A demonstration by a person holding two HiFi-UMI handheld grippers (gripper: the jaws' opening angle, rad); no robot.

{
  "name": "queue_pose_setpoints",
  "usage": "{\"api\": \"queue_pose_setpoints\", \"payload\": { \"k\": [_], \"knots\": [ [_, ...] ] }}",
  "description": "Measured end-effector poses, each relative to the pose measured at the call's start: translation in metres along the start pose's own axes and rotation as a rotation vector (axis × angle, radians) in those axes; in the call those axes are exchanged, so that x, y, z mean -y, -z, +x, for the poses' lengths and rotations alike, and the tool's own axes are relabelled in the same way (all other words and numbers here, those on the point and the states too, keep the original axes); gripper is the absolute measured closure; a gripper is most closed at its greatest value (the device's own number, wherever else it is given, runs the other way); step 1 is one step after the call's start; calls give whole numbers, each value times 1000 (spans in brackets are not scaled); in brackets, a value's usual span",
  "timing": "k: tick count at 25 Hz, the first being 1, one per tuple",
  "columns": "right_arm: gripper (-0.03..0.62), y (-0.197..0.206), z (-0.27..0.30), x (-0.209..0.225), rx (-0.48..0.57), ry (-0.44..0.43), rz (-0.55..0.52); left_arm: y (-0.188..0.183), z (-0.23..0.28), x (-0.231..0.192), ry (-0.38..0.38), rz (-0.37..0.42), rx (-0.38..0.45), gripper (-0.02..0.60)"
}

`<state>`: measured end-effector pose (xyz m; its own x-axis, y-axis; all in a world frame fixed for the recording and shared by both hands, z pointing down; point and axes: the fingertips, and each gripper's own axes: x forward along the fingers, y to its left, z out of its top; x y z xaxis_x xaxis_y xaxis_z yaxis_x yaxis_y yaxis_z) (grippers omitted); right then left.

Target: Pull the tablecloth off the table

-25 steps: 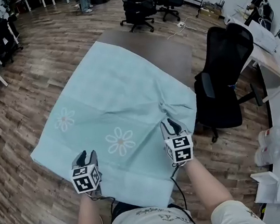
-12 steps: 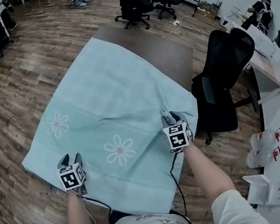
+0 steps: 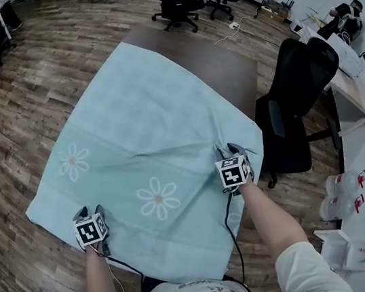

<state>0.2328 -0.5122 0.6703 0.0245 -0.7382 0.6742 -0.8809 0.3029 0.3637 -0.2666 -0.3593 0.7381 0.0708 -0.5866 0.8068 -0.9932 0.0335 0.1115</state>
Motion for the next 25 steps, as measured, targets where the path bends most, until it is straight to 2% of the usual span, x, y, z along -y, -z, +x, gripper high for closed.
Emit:
{"api": "queue_pose_setpoints", "payload": {
  "k": [3,8,11,15,16,19,25],
  "knots": [
    [427,8,11,0,-38,-14,27,3,4,-3,-1,-50,5,354],
    [430,32,30,-8,-134,-85,70,1,3,-5,-13,-57,35,354],
    [472,39,35,-12,-168,-141,143,1,5,-6,-6,-74,32,367],
    [530,39,37,-20,-215,-203,155,1,3,-13,-7,-112,20,423],
    [539,38,37,-21,-219,-210,152,0,2,-15,-3,-136,25,532],
    [548,37,38,-20,-213,-207,150,-1,3,-14,33,-176,21,564],
    [563,35,36,-21,-189,-153,130,-4,5,-13,67,-166,12,574]
  ]
}}
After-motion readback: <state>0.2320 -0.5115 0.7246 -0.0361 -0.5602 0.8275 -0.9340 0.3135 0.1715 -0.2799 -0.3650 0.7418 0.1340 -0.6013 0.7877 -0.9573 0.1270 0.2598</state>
